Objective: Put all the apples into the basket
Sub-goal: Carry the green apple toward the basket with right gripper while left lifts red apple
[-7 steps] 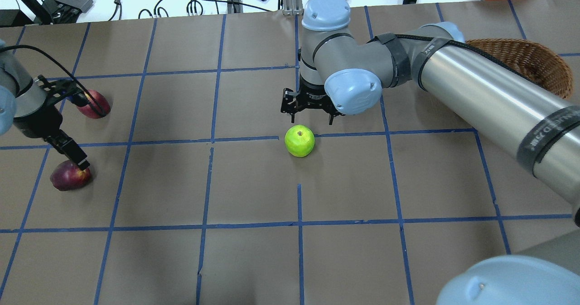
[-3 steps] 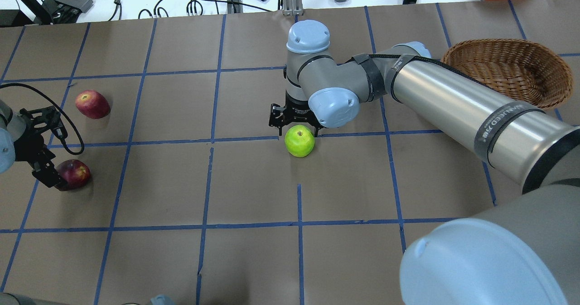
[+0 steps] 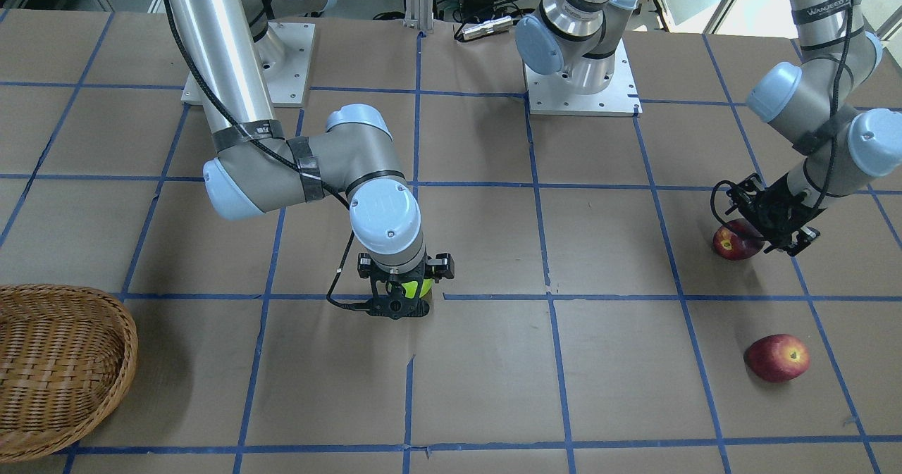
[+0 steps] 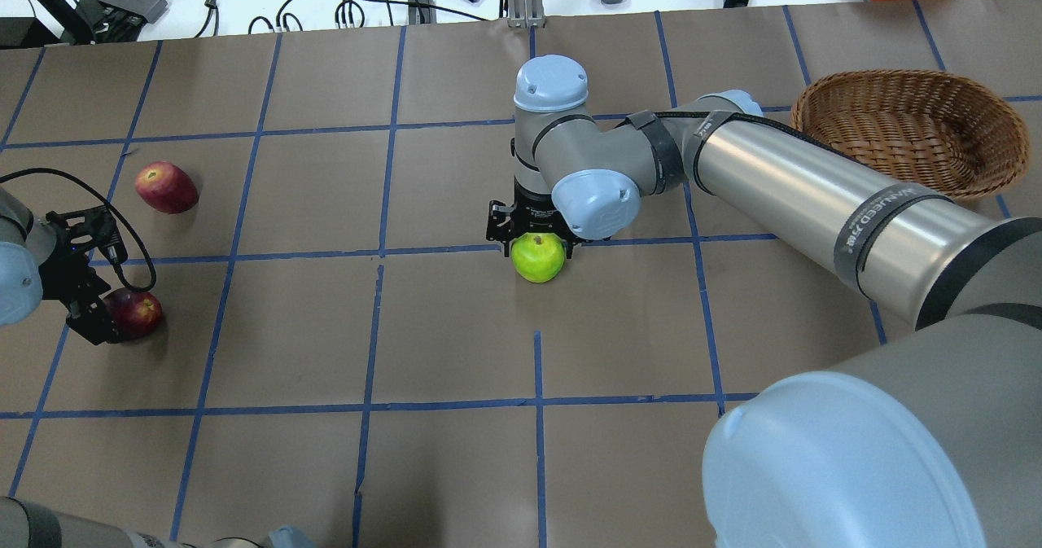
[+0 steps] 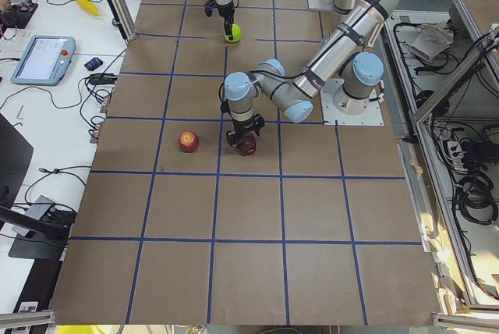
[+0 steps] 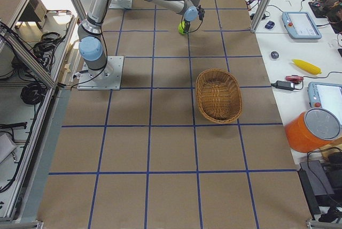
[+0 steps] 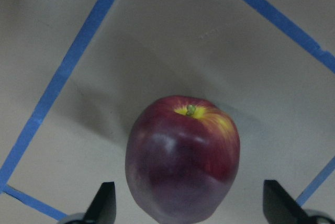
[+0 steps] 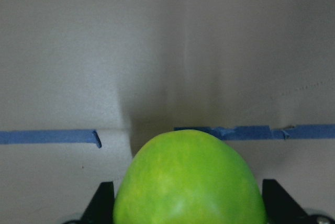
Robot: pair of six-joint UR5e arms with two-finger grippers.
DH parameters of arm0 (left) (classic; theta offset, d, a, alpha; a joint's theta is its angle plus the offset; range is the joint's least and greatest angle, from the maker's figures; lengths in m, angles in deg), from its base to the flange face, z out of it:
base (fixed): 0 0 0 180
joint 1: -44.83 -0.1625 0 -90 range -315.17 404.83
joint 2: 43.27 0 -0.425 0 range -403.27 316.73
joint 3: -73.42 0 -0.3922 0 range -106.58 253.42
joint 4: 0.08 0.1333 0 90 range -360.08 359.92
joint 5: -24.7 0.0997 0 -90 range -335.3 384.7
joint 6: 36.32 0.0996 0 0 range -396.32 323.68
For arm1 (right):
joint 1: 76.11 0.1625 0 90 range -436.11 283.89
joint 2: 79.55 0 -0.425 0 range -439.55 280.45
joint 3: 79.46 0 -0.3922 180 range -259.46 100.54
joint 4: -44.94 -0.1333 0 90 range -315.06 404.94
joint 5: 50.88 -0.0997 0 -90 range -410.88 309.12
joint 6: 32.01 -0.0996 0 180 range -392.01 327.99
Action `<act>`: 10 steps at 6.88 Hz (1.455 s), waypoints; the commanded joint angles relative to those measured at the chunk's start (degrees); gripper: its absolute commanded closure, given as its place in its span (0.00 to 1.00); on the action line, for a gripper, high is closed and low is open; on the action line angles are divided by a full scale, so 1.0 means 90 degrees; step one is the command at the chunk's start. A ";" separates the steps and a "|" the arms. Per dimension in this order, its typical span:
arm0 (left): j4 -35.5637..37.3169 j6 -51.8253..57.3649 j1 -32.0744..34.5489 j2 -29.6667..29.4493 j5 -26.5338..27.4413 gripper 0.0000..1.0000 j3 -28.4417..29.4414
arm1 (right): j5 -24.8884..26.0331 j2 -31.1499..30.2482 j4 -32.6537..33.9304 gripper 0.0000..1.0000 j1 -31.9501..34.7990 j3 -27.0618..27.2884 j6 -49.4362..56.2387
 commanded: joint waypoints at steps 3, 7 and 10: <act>0.0217 -0.0073 0.0015 -0.0289 -0.0206 0.41 -0.0002 | 0.0362 -0.0692 -0.0418 1.00 -0.0172 -0.0003 0.0073; -0.1009 -0.3474 0.0997 0.0100 -0.0334 0.61 0.0621 | 0.0987 -0.2267 -0.2120 1.00 -0.2724 -0.0071 0.1786; -0.2000 -0.6617 0.2266 0.0403 -0.1031 0.61 0.0974 | 0.1389 -0.1979 -0.1346 1.00 -0.4719 -0.0091 0.4762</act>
